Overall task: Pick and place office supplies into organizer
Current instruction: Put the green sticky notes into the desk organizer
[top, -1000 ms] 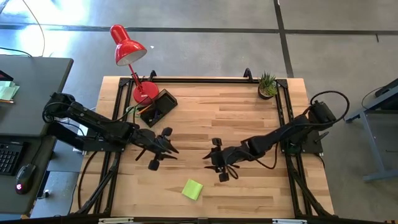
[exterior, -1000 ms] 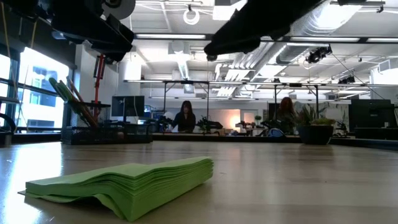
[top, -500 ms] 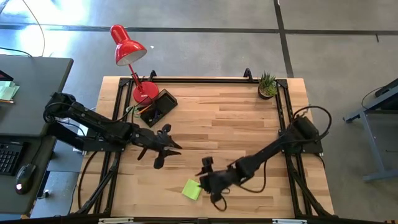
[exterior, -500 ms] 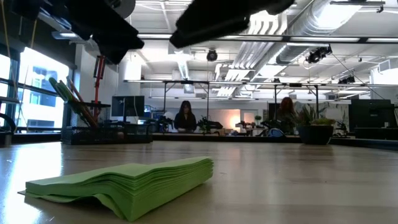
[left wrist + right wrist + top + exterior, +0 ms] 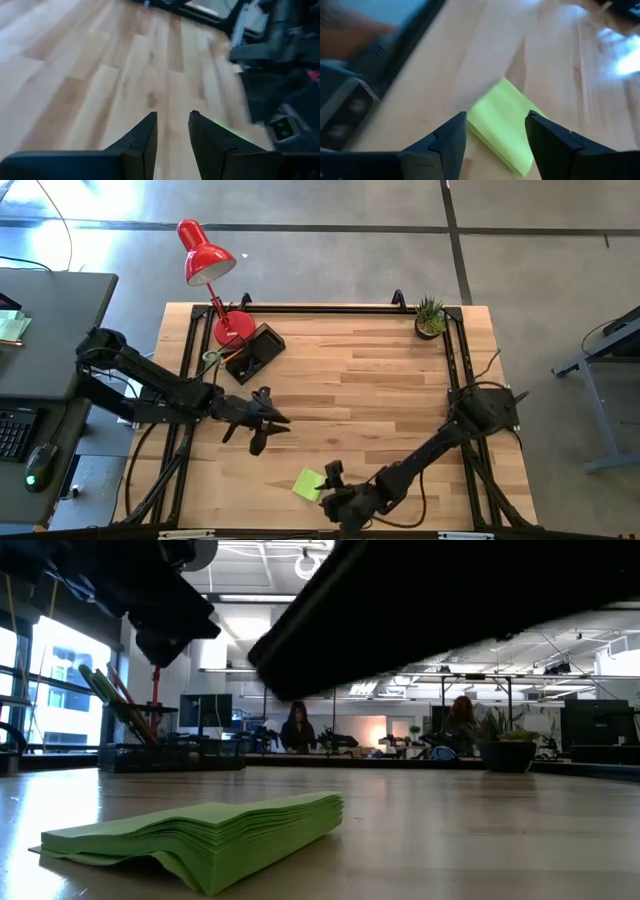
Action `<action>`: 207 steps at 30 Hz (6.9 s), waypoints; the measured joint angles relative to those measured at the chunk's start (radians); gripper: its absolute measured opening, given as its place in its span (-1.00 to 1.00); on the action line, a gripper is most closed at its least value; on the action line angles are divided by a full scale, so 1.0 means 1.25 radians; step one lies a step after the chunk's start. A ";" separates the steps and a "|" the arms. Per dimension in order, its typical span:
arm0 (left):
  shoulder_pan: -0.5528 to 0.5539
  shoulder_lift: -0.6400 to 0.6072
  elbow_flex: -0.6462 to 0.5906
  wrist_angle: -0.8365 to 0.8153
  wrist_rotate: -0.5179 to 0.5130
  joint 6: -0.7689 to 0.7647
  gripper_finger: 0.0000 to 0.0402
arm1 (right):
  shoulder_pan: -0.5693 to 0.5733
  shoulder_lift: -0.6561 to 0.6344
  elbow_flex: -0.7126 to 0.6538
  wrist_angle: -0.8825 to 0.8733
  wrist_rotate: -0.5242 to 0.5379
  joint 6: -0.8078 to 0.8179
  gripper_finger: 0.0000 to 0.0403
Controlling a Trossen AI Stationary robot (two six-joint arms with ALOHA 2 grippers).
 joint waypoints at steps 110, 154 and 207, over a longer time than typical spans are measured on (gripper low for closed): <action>-0.255 0.006 0.002 0.138 -0.009 -0.123 -0.52 | -0.109 0.098 0.221 -0.221 0.183 -0.273 -1.00; -0.384 -0.542 0.002 -0.089 -0.444 0.224 -0.52 | -0.655 0.098 0.482 -0.282 -0.267 -0.810 -1.00; 0.027 -0.508 0.002 -0.073 -0.070 0.285 -0.52 | -0.822 0.144 0.483 -0.155 -0.626 -0.951 -1.00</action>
